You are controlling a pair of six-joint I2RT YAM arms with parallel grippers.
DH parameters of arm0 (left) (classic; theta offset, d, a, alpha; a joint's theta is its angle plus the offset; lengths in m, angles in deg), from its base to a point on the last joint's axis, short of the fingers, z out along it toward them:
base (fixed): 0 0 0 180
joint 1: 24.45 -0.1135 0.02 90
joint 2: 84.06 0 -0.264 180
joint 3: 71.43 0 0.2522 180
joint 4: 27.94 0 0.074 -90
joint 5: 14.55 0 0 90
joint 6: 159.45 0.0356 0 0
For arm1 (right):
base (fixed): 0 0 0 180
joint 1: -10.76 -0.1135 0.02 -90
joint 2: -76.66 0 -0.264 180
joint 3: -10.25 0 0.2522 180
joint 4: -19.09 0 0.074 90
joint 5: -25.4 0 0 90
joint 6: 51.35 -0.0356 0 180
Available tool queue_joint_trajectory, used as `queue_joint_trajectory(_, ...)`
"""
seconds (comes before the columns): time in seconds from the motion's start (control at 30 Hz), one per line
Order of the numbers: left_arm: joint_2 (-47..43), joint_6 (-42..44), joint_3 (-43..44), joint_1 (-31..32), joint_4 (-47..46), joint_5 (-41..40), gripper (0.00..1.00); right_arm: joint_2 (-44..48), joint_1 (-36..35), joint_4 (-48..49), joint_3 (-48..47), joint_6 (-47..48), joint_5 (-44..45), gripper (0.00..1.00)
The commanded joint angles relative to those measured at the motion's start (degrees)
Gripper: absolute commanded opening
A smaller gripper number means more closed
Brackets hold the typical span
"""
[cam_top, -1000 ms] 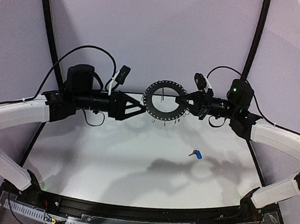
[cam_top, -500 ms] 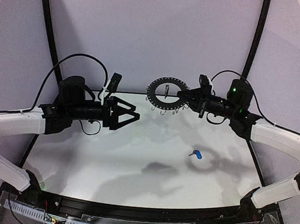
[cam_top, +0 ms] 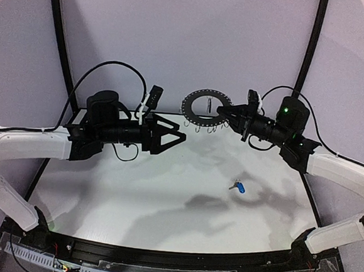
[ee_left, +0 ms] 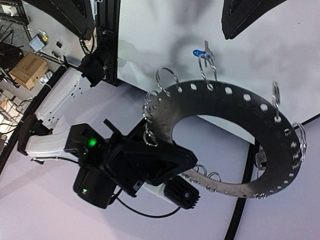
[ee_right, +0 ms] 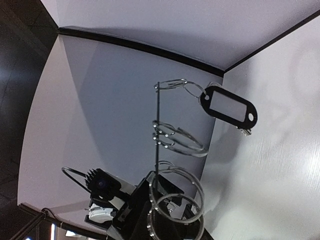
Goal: Put the keys on the keyring
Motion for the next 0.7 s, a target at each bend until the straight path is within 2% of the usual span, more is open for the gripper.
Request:
queue_joint_trajectory(0.0, 0.1, 2.3, 1.9, 1.6, 1.8, -4.9, 0.9, 1.7, -1.3, 2.5, 0.1, 1.1, 4.4, 0.0)
queue_joint_trajectory(0.13, 0.2, 2.3, 1.9, 2.5, 0.6, -5.4, 0.9, 2.2, -2.5, 1.0, -0.7, 2.7, 6.1, 0.0)
queue_joint_trajectory(0.33, 2.9, 2.2, 2.0, 3.6, -2.2, -11.2, 0.86, 2.6, -2.6, 3.5, 0.3, 1.9, 5.2, 0.0)
queue_joint_trajectory(0.4, 3.6, 2.6, 1.8, 4.4, -3.3, -12.9, 0.8, 2.8, -2.6, 4.0, 0.7, 1.7, 5.3, 0.0)
queue_joint_trajectory(0.5, 5.0, 3.8, 1.7, 5.5, -5.7, -13.3, 0.54, 3.5, -2.7, 4.3, 1.3, 1.3, 5.7, 0.0)
queue_joint_trajectory(0.67, 5.0, 3.9, -0.1, 5.8, -9.7, -14.0, 0.47, 4.4, -2.7, 4.5, 2.3, 1.3, 5.9, 0.0)
